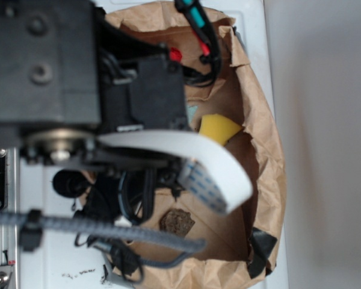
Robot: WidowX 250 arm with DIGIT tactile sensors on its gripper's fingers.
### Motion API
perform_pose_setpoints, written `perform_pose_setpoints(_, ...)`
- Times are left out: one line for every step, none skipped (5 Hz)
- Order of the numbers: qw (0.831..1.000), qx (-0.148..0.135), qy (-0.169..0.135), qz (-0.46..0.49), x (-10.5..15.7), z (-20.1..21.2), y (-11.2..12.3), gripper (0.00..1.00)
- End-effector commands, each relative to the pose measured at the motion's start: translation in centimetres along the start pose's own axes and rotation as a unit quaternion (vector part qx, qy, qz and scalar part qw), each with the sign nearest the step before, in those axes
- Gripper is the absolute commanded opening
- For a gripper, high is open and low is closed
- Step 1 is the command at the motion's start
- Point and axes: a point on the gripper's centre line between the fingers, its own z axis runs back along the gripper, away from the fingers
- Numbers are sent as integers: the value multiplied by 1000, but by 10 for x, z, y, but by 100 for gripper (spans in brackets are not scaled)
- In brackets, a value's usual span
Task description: Grab the rock.
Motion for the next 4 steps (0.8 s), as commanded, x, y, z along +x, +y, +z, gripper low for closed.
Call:
perform_pose_setpoints(1000, 10, -14, -8, 9, 8, -4, 100)
perform_pose_setpoints(1000, 10, -14, -8, 9, 8, -4, 100)
perform_pose_setpoints(999, -5, -17, -27, 11, -9, 0, 100)
perform_pose_setpoints(1000, 10, 4, -19, 16, -32, 8, 100)
